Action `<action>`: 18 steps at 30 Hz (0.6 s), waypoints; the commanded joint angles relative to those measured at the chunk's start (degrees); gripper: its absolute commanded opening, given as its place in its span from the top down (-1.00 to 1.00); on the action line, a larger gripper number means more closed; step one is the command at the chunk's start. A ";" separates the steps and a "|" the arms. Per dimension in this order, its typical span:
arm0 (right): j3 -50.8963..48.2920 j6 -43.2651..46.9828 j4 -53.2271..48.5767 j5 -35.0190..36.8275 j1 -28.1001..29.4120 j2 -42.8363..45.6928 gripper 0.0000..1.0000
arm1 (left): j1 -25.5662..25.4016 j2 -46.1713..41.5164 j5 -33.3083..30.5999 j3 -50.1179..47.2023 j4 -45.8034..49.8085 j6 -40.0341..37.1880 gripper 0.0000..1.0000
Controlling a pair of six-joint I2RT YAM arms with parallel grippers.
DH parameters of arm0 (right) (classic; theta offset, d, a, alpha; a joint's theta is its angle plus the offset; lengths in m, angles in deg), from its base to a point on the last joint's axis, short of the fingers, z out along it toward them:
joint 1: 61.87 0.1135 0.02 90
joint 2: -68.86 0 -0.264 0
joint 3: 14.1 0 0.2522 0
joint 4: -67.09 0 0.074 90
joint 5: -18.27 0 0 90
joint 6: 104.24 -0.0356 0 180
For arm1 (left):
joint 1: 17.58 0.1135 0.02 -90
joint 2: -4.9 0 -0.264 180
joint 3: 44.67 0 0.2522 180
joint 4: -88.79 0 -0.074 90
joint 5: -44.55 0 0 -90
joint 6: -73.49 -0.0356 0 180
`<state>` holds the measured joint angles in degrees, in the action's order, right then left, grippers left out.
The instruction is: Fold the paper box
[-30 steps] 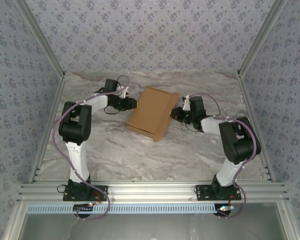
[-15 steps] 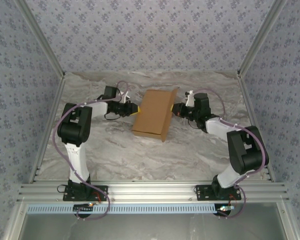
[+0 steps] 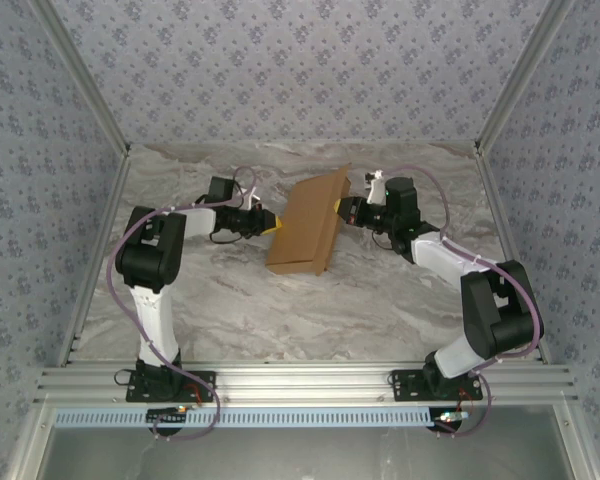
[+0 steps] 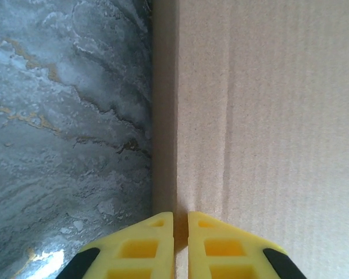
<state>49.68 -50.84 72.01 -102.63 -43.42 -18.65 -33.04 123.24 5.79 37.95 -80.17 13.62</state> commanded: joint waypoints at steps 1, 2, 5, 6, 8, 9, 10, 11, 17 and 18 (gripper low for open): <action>2.84 0.96 -0.82 -1.72 2.15 1.06 0.87 | -1.15 2.68 0.45 -2.15 2.99 0.11 0.80; 3.30 0.94 -1.12 -1.56 2.34 0.95 0.87 | -1.15 2.68 0.56 -2.15 2.91 0.10 0.80; 4.42 1.21 -2.15 -0.78 3.19 0.39 0.87 | -1.15 2.72 0.60 -2.07 2.97 -0.02 0.80; 4.80 1.49 -3.02 -0.22 3.42 0.07 0.87 | -1.15 2.77 0.56 -1.99 3.07 0.02 0.80; 5.36 2.29 -4.92 1.13 4.03 -0.94 0.87 | -1.15 2.68 0.60 -1.81 3.18 -0.07 0.80; 5.35 2.32 -5.29 1.62 4.25 -1.55 0.87 | -1.14 2.55 0.53 -1.71 3.29 -0.07 0.80; 5.20 2.22 -5.40 1.95 4.49 -2.27 0.87 | -1.15 2.50 0.52 -1.54 3.34 -0.16 0.80; 5.01 2.00 -5.41 2.24 4.70 -3.03 0.87 | -1.15 2.59 0.51 -1.41 3.54 -0.24 0.80; 5.08 1.48 -4.36 3.20 6.04 -6.71 0.87 | -1.24 2.77 0.18 -0.94 4.03 -0.35 0.80; 5.26 1.52 -4.43 3.43 6.13 -7.28 0.88 | -1.24 2.76 0.09 -0.97 4.09 -0.38 0.80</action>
<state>54.62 -50.82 70.81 -101.08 -38.28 -22.97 -33.81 125.08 5.75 36.96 -77.50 13.60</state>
